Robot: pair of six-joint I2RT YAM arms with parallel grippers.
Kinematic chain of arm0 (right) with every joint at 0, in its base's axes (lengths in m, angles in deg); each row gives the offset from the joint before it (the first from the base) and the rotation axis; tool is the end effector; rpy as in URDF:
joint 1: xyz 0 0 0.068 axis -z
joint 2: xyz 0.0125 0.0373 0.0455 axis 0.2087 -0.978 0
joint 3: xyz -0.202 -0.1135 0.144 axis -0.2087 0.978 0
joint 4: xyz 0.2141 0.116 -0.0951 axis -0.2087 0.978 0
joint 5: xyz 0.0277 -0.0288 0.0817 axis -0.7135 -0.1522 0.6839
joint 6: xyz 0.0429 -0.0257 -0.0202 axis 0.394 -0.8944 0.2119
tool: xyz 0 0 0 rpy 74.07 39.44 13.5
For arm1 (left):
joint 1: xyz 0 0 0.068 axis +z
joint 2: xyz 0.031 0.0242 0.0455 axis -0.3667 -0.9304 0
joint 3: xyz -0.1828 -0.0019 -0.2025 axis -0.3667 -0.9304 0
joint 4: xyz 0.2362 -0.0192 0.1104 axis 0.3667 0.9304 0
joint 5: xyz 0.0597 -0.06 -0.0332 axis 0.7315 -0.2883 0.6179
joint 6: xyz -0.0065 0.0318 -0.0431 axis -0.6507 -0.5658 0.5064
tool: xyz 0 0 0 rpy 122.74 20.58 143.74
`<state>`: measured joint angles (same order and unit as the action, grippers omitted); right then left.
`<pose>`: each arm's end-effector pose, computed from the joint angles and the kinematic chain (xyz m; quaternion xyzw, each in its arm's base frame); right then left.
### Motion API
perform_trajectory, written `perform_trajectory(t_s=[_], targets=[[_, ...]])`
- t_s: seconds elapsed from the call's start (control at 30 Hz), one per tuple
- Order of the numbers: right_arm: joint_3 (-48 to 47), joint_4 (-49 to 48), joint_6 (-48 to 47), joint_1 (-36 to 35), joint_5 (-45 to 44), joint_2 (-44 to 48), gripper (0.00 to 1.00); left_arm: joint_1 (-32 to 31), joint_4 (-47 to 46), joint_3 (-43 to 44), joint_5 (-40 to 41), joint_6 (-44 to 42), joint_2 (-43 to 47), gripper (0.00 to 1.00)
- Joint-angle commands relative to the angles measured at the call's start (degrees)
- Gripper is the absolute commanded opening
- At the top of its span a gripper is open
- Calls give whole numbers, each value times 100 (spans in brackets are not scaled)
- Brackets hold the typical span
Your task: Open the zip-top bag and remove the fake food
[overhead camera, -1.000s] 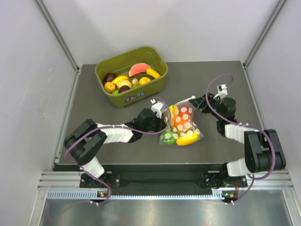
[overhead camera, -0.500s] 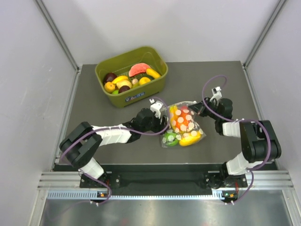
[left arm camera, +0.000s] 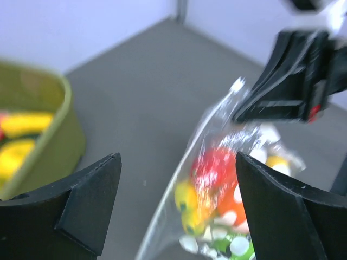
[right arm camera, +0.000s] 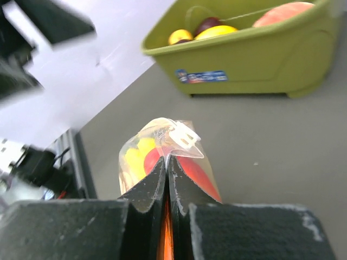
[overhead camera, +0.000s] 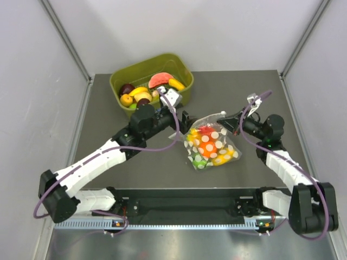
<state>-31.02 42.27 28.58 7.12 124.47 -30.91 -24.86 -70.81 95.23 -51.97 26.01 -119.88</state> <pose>0.2307 0.0476 0.2639 -0.1643 0.6690 0.4905 0.5338 0.1990 -0.2109 0.3561 0.2773 0.6874 -0.2992 0.6009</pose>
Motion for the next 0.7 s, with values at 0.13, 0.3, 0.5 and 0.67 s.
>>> perform_trajectory(t_s=[0.13, 0.3, 0.5, 0.67], targets=[[-225, 270, -467, -324, 1008, 639, 0, 14, 90, 665, -2296, -789, -122, 75], [-269, 462, -625, -841, 1359, 859, 0, 23, 160, 956, -3115, -746, -659, 75], [-383, 1096, -1188, -1177, 1553, 1017, 0, 137, -349, 974, -3844, -256, -914, 75], [-374, 1087, -1223, -1238, 1641, 1044, 0, 479, -884, 816, -4914, 378, -1020, 70]])
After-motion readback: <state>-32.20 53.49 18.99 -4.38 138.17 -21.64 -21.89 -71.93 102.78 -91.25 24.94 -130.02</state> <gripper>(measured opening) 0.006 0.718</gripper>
